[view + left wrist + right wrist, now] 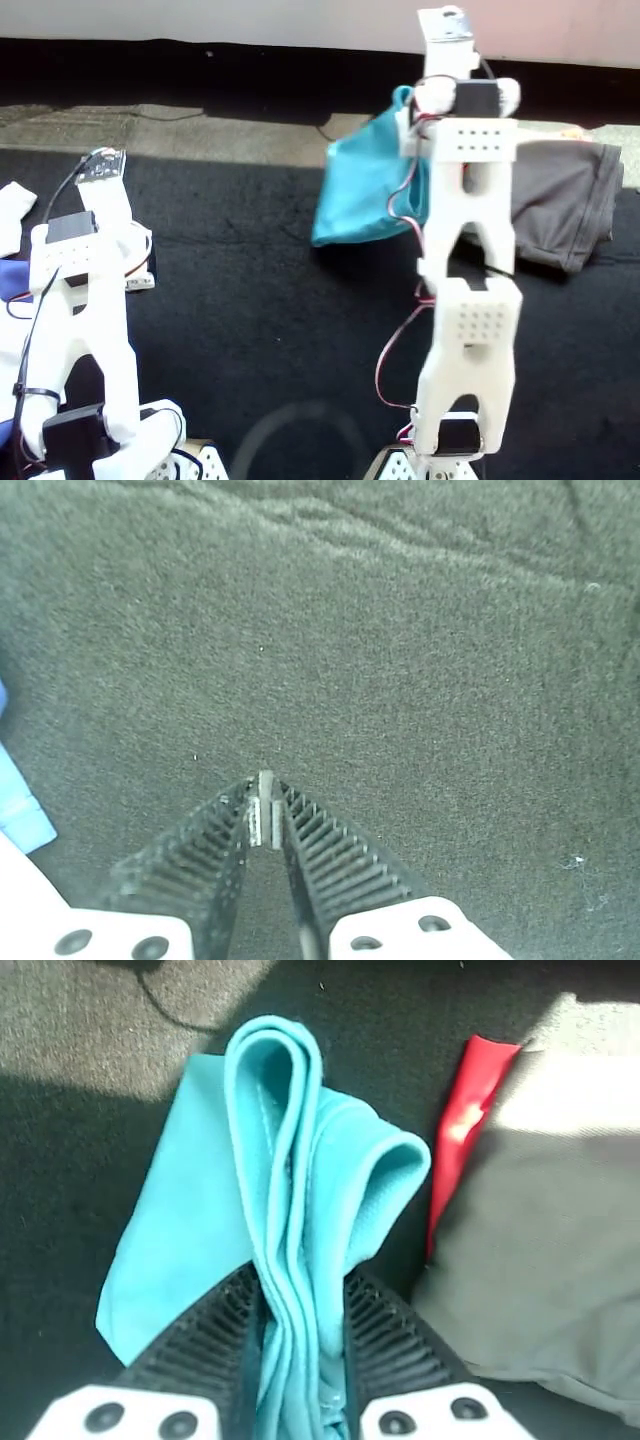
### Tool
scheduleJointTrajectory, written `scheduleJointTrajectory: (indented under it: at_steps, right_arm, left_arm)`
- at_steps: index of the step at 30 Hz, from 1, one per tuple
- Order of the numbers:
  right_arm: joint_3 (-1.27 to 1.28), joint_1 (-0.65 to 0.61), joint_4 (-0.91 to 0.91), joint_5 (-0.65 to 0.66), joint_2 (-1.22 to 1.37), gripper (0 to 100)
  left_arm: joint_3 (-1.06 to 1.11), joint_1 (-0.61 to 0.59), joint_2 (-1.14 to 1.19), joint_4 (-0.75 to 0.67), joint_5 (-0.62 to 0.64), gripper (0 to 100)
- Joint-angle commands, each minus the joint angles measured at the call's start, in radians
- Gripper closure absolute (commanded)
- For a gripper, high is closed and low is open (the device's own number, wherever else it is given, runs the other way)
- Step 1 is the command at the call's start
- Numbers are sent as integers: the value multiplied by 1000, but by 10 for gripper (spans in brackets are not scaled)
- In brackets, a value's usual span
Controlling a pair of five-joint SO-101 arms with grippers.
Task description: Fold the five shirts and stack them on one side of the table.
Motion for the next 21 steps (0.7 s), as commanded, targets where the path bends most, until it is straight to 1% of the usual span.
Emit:
scheduleJointTrajectory:
  at_steps: [1,4,9,13,21]
  right_arm:
    - [107,61,8,109,-217,992]
    - [127,117,8,193,-285,992]
    - [125,240,-16,285,-291,992]
    - [125,334,-127,298,-249,992]
    - [124,440,-298,299,-50,992]
  left_arm:
    - [-4,-10,-35,-20,-6,987]
    - [-5,-7,-35,-20,-6,987]
    - [-4,-7,-35,-18,-6,987]
    - [-4,-7,-35,-18,-6,987]
    - [-4,-7,-35,-17,-6,987]
